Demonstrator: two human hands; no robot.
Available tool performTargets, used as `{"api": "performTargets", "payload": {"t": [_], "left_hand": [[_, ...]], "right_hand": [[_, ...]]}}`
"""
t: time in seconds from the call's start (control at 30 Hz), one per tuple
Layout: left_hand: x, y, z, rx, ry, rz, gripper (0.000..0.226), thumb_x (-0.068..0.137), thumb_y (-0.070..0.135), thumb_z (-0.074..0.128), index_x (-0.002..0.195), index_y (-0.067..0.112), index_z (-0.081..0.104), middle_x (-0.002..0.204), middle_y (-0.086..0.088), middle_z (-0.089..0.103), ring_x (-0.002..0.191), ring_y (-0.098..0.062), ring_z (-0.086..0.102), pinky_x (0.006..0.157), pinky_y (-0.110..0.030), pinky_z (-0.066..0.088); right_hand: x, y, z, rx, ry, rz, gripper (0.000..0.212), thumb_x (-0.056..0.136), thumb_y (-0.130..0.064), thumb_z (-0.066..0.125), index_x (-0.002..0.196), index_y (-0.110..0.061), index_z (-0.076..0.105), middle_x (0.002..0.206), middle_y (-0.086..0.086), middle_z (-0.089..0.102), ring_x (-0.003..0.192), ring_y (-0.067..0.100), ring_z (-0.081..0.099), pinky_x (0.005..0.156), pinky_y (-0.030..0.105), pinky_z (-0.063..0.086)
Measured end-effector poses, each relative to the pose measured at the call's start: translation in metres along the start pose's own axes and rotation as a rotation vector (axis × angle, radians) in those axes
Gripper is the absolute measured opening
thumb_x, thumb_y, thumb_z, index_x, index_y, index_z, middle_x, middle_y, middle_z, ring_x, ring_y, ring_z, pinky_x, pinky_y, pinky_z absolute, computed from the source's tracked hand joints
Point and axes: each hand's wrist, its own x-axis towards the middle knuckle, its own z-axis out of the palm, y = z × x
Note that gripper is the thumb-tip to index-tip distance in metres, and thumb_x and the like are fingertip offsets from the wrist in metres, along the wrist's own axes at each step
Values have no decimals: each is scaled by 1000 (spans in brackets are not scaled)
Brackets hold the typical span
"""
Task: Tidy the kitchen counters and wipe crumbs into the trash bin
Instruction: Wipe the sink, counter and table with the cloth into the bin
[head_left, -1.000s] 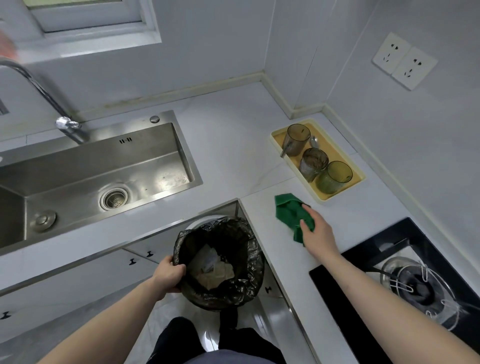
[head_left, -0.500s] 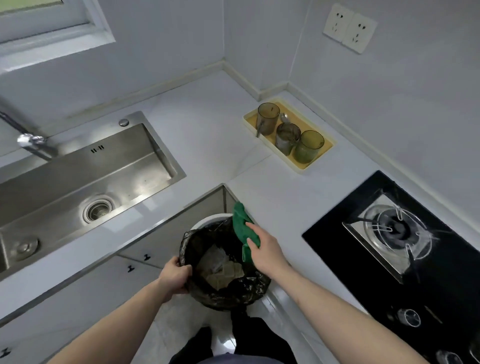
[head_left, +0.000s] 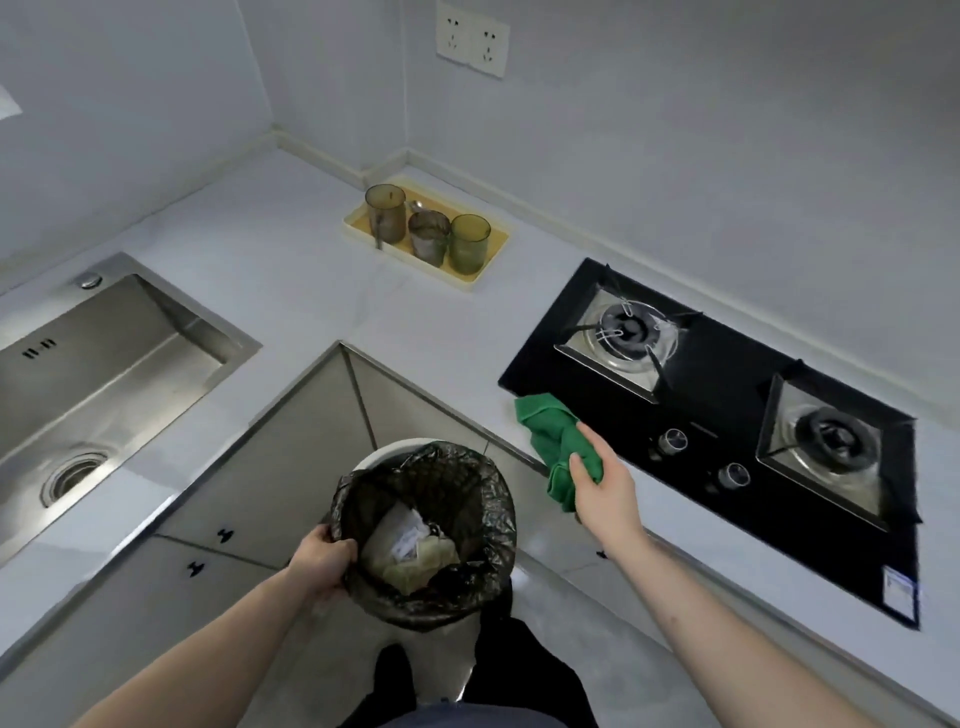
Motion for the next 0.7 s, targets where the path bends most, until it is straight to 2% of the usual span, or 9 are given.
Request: {"api": "performTargets", "payload": {"t": [0.07, 0.13, 0.27, 0.33, 0.37, 0.47, 0.5, 0.6, 0.7], "left_hand": [[-4, -1, 11, 17, -19, -9, 42, 68, 5, 68, 109, -2, 61, 98, -25, 69, 82, -39, 68, 76, -53, 59], [-10, -2, 26, 30, -30, -18, 32, 78, -4, 63, 110, -2, 60, 100, -29, 69, 81, -43, 70, 72, -57, 60], [-28, -4, 58, -19, -40, -41, 27, 79, -8, 57, 105, -1, 59, 91, -29, 67, 69, -40, 68, 67, -64, 58], [-37, -6, 77, -55, -33, -57, 27, 79, -9, 56, 104, 0, 58, 90, -28, 66, 68, -39, 67, 67, -65, 58], [-43, -7, 86, -72, -23, -65, 27, 80, -9, 55, 104, 2, 58, 90, -27, 66, 66, -38, 67, 64, -63, 59], [-61, -13, 113, -77, 27, -71, 25, 81, -8, 56, 104, 2, 58, 82, -22, 63, 49, -29, 62, 46, -39, 56], [-67, -15, 123, -86, 40, -77, 25, 82, -8, 56, 105, 2, 58, 82, -23, 63, 49, -29, 62, 45, -38, 55], [-87, -22, 150, -148, 58, -104, 29, 83, -10, 54, 109, 3, 58, 91, -25, 66, 64, -35, 66, 56, -49, 61], [-106, -24, 173, -171, 77, -110, 27, 84, -10, 54, 107, 2, 59, 86, -22, 66, 54, -32, 66, 43, -39, 57]], "right_hand": [[-9, 18, -34, -32, 62, 20, 47, 103, -19, 56, 148, -34, 50, 139, -11, 60, 126, 6, 57, 113, 39, 45], [-14, 36, -70, -74, 99, 25, 48, 102, -19, 56, 148, -34, 49, 140, -13, 59, 127, 6, 56, 115, 39, 43], [-8, 65, -135, -169, 143, 19, 48, 101, -16, 57, 146, -32, 51, 135, -15, 57, 129, 12, 56, 114, 36, 43], [0, 80, -165, -236, 137, 17, 48, 102, -15, 57, 147, -29, 50, 139, -8, 57, 130, 16, 55, 113, 34, 42], [5, 88, -179, -288, 127, 7, 48, 101, -14, 57, 148, -26, 50, 142, -5, 57, 131, 18, 54, 113, 34, 41], [21, 111, -212, -451, 82, -40, 50, 101, -12, 56, 150, -20, 48, 149, -1, 52, 135, 19, 51, 115, 33, 38], [25, 117, -218, -490, 64, -52, 51, 101, -12, 57, 150, -19, 47, 150, -1, 50, 135, 20, 51, 116, 34, 38], [38, 132, -218, -565, -9, -122, 52, 100, -9, 57, 150, -15, 47, 150, 2, 50, 138, 21, 48, 118, 35, 37], [51, 142, -204, -621, -102, -107, 54, 101, -8, 54, 153, -12, 43, 156, 6, 44, 146, 23, 39, 121, 37, 33]]}}
